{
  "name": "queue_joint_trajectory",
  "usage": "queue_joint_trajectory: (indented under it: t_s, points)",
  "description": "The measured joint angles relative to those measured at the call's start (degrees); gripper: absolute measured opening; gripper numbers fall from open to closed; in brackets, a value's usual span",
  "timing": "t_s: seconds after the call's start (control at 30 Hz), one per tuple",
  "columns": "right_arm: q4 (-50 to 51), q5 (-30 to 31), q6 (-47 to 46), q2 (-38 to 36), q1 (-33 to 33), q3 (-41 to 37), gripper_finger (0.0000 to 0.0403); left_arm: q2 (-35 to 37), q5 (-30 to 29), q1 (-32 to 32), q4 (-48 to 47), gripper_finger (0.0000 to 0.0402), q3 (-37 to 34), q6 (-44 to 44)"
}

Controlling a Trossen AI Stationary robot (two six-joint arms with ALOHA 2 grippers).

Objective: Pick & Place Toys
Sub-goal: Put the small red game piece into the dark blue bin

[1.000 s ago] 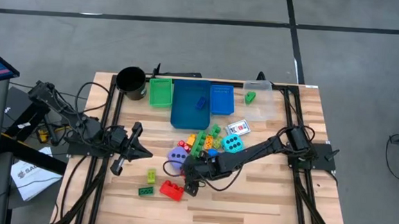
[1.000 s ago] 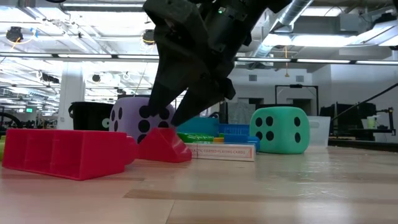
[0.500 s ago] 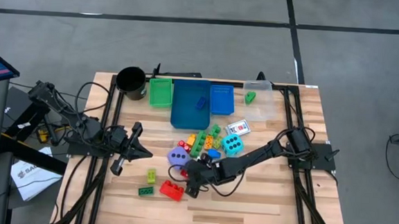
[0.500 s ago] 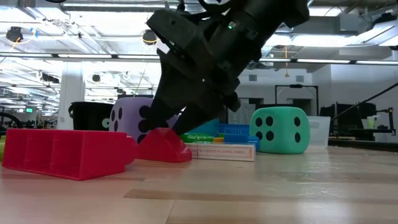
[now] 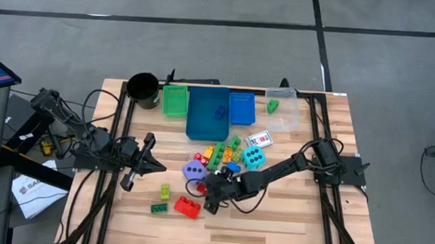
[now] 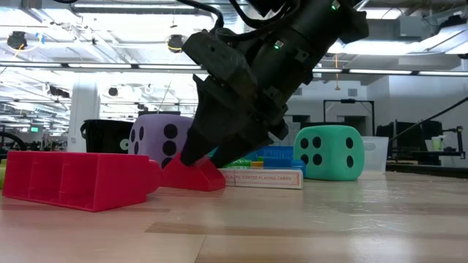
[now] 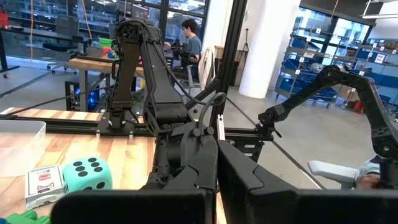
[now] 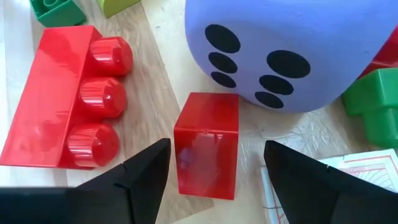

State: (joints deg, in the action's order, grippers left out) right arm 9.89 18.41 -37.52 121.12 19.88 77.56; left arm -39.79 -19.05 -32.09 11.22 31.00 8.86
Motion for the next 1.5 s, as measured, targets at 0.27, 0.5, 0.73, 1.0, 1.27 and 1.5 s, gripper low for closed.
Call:
queue_joint_trajectory:
  t_s: [0.27,0.5,0.73,1.0,1.27,1.5]
  points:
    - [0.4,-0.2,0.0,0.0,0.0,-0.1,0.0167,0.0,0.0,0.0,0.0,0.0001,0.0,0.0]
    - [0.3,-0.4,0.0,0.0,0.0,-0.1,0.0136,0.0,0.0,0.0,0.0,0.0001,0.0,0.0]
    - [0.3,-0.4,0.0,0.0,0.0,-0.1,0.0142,0.0,0.0,0.0,0.0,0.0001,0.0,0.0]
    - [0.6,-0.4,1.3,-0.3,0.0,0.0,0.0139,0.0,0.0,0.0,-0.1,0.0001,0.0,0.0]
    - [5.0,-0.5,5.4,-0.3,0.4,5.7,0.0139,0.0,0.0,0.0,-0.1,0.0001,0.0,0.0]
    - [17.2,2.4,7.7,-0.4,1.1,12.8,0.0139,0.0,0.0,0.0,-0.3,0.0001,0.0,0.0]
